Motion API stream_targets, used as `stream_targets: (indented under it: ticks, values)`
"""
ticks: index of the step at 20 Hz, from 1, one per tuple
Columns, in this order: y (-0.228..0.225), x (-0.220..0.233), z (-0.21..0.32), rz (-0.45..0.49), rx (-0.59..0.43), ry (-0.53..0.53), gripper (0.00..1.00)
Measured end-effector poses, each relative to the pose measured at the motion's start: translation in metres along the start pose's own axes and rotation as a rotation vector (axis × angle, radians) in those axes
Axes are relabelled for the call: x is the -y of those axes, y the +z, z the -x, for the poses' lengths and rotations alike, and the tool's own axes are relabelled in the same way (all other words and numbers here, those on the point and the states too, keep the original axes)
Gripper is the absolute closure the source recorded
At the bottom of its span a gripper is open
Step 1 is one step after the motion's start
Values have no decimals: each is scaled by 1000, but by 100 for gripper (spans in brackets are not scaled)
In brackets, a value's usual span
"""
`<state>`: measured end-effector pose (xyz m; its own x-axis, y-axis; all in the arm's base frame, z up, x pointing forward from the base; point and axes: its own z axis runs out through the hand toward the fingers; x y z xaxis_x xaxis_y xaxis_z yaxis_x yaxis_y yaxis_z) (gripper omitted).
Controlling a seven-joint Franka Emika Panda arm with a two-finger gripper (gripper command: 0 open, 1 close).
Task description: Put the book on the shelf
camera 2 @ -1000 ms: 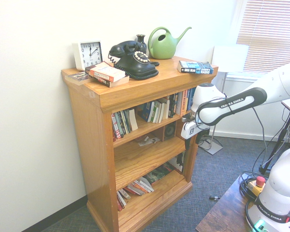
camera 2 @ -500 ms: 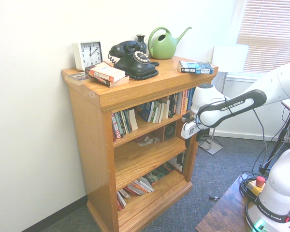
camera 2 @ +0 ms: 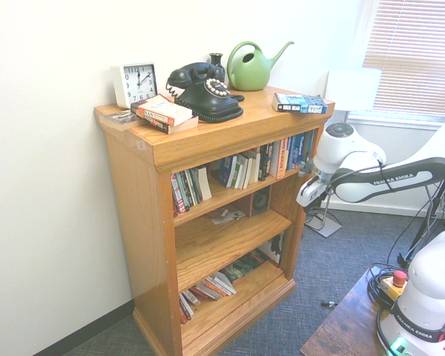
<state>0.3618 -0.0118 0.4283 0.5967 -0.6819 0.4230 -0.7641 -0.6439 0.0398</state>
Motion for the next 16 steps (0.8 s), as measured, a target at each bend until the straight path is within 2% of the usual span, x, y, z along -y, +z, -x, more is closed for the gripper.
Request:
stream_targets:
  ticks: [7, 12, 16]
  values:
    - [-33, -35, -38, 73, -269, -34, 0]
    - [-43, -58, -67, 76, -488, -174, 0]
    - [-55, -104, -94, 67, -651, -261, 0]
